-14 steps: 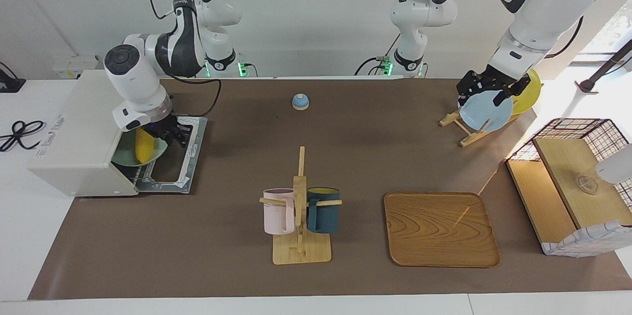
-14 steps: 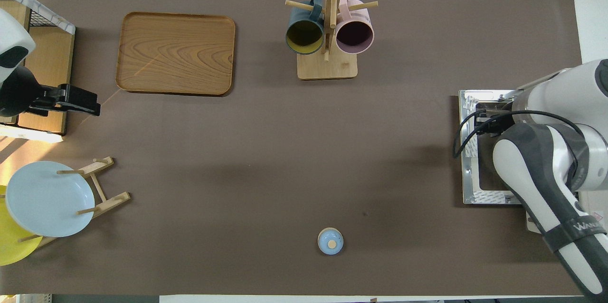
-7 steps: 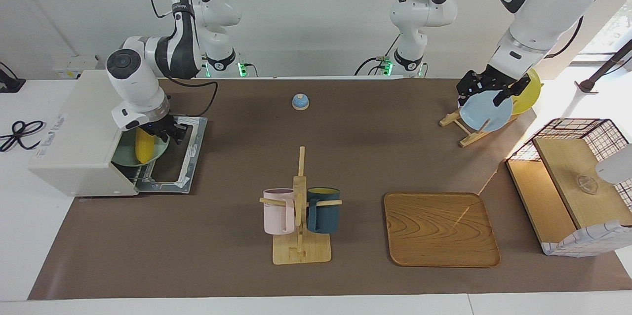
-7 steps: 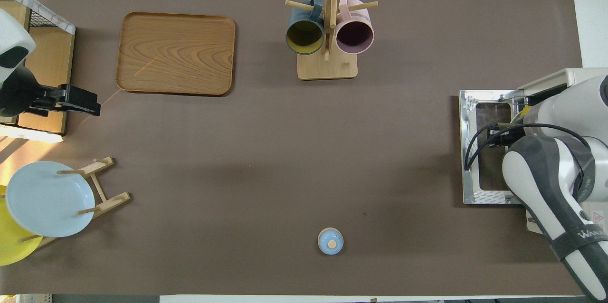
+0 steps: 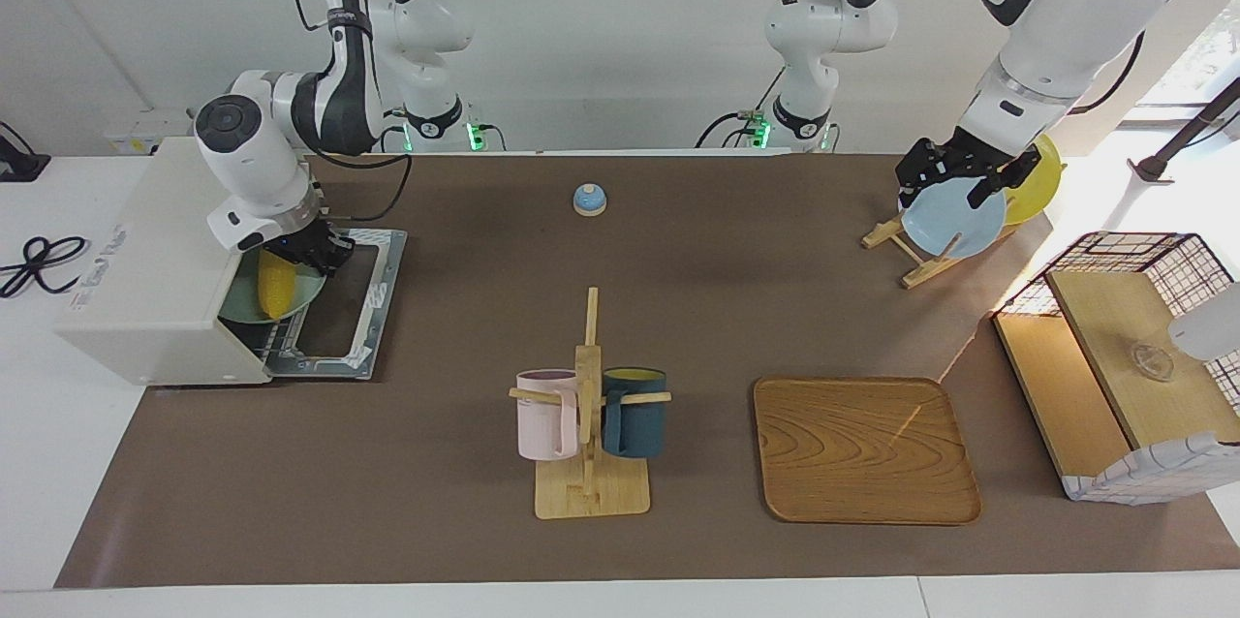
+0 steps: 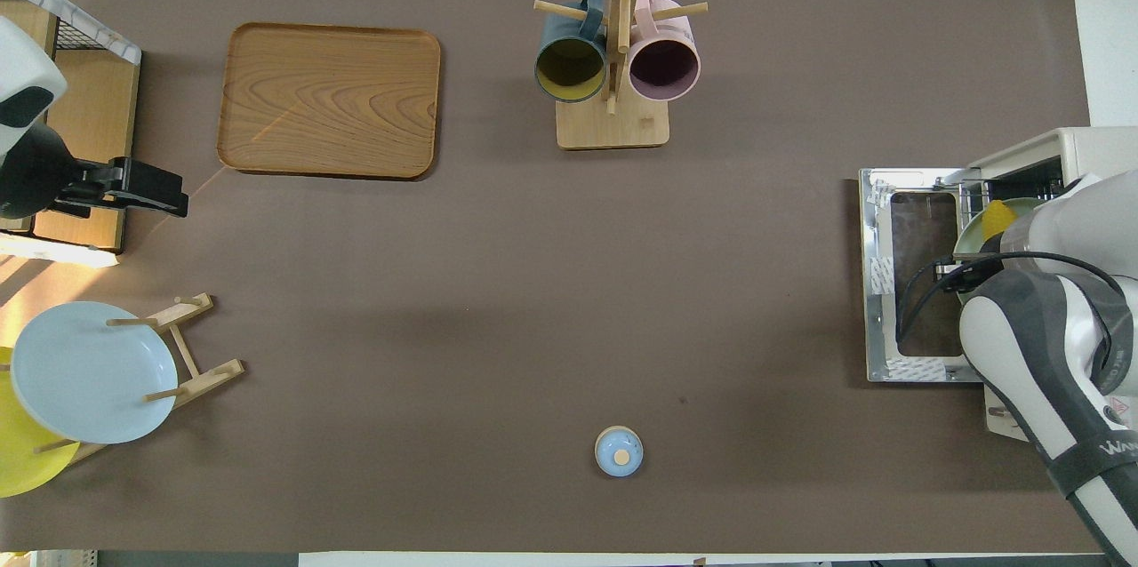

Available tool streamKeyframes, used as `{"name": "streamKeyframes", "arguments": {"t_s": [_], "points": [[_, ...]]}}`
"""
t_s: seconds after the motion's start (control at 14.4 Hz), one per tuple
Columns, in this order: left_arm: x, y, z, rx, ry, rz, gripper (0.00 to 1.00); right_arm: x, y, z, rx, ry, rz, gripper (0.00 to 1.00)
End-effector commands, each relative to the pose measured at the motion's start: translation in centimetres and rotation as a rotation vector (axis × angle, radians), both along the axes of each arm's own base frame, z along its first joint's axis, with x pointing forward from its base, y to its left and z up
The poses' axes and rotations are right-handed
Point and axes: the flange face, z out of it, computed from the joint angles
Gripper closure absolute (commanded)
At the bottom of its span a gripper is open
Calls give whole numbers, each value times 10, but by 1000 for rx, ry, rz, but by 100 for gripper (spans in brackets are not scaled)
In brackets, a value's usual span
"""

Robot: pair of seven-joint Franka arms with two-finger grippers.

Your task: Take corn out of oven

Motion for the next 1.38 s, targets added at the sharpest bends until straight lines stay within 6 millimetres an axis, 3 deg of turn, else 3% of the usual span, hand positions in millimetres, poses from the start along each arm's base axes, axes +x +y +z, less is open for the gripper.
{"name": "streamKeyframes", "arguments": {"t_s": [0.0, 0.42, 0.55, 0.76, 0.9, 1.11, 1.32], "points": [[-6, 4, 4, 20, 0, 2, 0, -4, 18, 2, -11, 1, 53, 100], [-6, 3, 4, 20, 0, 1, 0, 27, 104, 36, -88, 30, 136, 100], [-6, 3, 5, 20, -2, 1, 0, 42, 137, 40, -110, 50, 96, 100], [-6, 4, 4, 20, 1, 2, 0, 49, 197, 40, -130, 36, 78, 100], [-6, 4, 4, 20, 0, 2, 0, 51, 255, 39, -151, 32, 44, 100], [-6, 3, 4, 20, 0, 1, 0, 65, 360, 18, -186, 27, -41, 100], [-6, 4, 5, 20, -2, 2, 0, 56, 426, -9, -132, -2, -108, 100]]}}
